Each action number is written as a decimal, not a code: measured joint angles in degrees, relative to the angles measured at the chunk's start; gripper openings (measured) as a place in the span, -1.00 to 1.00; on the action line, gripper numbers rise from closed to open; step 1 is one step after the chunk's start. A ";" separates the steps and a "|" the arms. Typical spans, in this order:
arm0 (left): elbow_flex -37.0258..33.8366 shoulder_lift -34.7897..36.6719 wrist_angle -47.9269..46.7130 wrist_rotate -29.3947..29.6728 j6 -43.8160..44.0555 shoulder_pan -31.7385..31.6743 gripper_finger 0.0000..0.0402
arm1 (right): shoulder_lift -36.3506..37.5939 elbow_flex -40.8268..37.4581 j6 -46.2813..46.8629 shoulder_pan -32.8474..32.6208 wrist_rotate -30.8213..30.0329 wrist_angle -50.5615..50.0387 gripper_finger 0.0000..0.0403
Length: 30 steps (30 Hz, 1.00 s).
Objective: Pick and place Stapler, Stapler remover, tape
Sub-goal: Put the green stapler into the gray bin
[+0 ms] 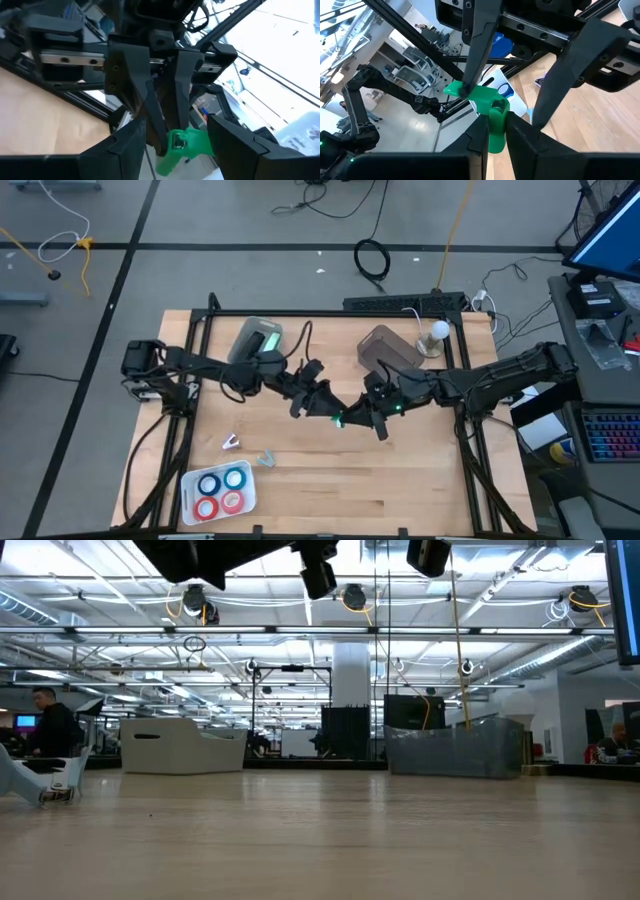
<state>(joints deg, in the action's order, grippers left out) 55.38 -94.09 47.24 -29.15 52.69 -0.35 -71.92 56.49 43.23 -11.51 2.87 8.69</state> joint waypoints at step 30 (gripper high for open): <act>1.02 -0.13 8.17 -4.87 4.59 -0.04 0.07 | 0.09 0.09 -0.41 0.50 -1.77 5.94 -0.78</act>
<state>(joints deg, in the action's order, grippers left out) 56.40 -94.21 55.41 -34.02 57.27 -0.38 -71.83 56.58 42.81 -11.00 1.09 14.63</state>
